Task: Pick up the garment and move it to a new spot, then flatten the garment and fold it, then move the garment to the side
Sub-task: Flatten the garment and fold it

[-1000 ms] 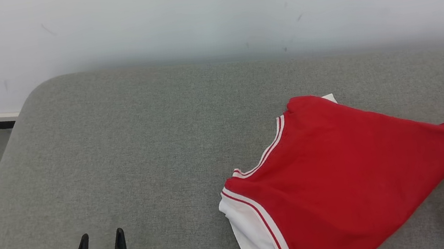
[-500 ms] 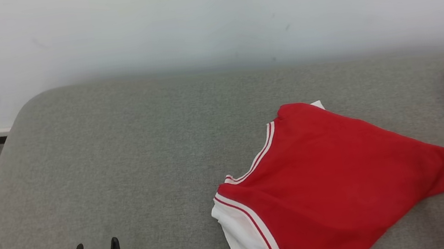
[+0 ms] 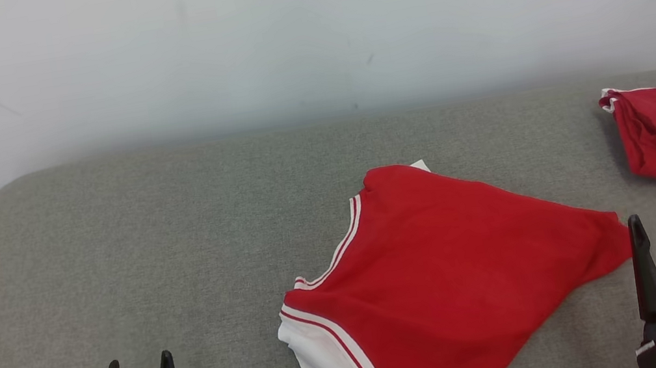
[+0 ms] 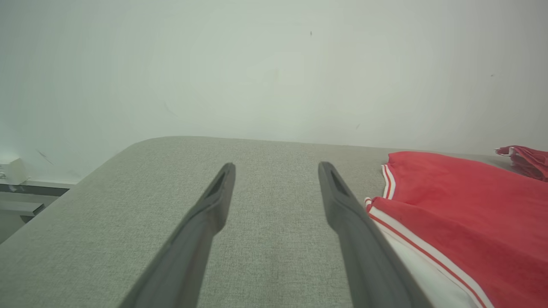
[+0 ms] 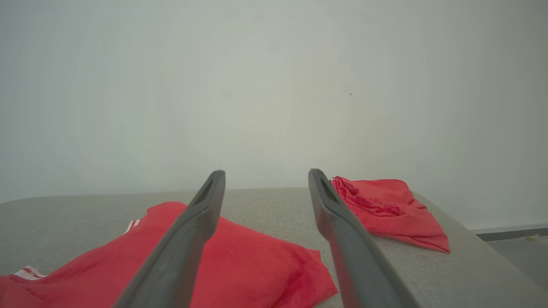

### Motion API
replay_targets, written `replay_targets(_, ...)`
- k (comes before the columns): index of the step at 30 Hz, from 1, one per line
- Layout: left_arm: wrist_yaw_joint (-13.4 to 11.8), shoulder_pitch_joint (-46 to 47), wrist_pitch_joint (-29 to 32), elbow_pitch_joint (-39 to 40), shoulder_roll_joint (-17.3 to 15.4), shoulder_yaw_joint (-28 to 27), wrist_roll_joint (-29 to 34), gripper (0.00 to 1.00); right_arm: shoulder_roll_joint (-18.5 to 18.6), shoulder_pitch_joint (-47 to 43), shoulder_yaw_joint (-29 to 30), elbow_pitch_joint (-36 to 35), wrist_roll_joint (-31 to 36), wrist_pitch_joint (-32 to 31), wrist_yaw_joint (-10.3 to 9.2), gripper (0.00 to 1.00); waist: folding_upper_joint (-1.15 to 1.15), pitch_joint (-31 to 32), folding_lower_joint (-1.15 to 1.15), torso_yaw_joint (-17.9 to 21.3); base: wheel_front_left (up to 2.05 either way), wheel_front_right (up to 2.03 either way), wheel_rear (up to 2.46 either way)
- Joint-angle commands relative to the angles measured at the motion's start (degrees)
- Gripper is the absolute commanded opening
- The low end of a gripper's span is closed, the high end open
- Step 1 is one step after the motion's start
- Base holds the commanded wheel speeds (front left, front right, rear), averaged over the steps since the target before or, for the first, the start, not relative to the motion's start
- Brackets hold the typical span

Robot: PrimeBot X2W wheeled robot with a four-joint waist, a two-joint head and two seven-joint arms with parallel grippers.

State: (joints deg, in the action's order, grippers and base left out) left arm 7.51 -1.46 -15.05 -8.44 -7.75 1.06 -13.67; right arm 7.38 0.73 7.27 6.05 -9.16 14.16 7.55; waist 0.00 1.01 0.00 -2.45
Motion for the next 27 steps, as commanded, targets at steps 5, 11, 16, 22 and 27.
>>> replay_targets(5, -0.09, -1.0, -0.17, 0.52, 0.11, -0.38, 0.49, 1.0, -2.32, -5.36, -0.54, -3.52, -0.41, 0.93, -0.15, 1.0, 0.0, 0.21, 0.0, 0.72, 0.0, 0.0, 0.0)
replay_targets(11, -0.08, -1.35, -0.17, 0.77, 0.17, -0.29, 0.61, 1.0, -3.63, -8.4, -2.65, -4.0, -0.93, 1.05, -0.15, 1.0, 0.0, -0.1, 0.0, 1.06, 0.0, 0.0, 0.0)
replay_targets(16, -0.08, -0.89, -0.17, 0.34, -0.26, 0.04, 0.39, 1.0, -4.07, -7.87, -3.49, -3.76, -1.29, 1.07, -0.15, 1.0, 0.0, -0.62, 0.0, 1.2, 0.0, 0.0, 0.0)
replay_targets(22, -0.08, 4.21, -0.05, 0.22, -1.11, 1.44, -2.08, 1.0, -4.25, -6.55, -3.9, -3.39, -1.27, 0.99, -0.15, 1.0, 0.0, -1.7, 0.0, 1.48, 0.0, 0.0, 0.0)
replay_targets(27, -0.08, 10.54, 1.48, -0.12, -3.18, 3.73, -3.44, 1.0, -4.33, -5.27, -4.76, -3.11, -1.02, 0.99, -0.15, 1.0, 0.0, -3.04, 0.0, 2.73, 0.0, 0.0, 0.0)
